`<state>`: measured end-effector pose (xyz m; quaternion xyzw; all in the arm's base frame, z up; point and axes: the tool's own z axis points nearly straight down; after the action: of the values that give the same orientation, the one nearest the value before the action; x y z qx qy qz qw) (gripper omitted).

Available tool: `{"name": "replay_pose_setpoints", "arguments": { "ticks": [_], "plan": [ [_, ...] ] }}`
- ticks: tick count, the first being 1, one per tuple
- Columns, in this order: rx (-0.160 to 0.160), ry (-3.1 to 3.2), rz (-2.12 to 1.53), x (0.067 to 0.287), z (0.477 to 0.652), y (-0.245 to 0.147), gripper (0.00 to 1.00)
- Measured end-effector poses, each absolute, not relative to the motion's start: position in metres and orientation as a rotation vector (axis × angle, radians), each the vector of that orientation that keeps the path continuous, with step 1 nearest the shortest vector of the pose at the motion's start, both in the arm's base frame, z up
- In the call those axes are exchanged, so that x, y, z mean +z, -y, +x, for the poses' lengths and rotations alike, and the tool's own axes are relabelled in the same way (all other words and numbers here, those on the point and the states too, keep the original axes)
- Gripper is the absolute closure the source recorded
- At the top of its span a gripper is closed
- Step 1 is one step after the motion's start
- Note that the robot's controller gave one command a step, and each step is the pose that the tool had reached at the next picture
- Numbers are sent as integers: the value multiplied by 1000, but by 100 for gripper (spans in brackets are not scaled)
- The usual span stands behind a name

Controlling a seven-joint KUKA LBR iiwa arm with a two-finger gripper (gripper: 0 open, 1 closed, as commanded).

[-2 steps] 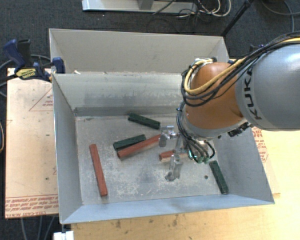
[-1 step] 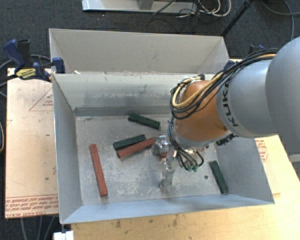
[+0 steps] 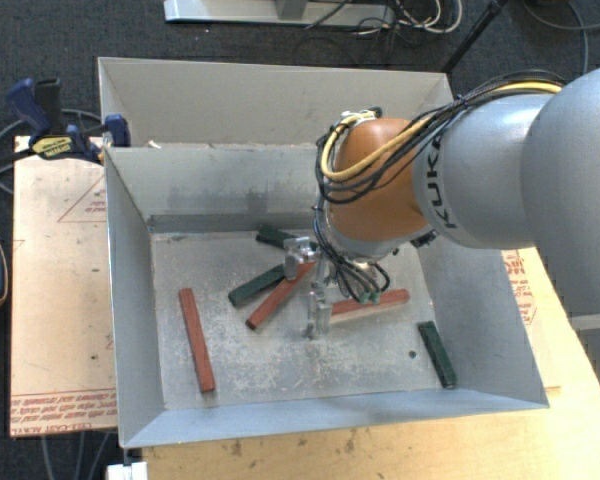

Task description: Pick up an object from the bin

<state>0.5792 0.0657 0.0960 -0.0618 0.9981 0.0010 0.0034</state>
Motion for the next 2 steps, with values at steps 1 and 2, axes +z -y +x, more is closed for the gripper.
{"name": "replay_pose_setpoints", "arguments": {
  "ticks": [1,2],
  "plan": [
    [2,-3108,-417,70,634,-95,0],
    [3,-3107,-414,74,635,-94,100]
  ]
}}
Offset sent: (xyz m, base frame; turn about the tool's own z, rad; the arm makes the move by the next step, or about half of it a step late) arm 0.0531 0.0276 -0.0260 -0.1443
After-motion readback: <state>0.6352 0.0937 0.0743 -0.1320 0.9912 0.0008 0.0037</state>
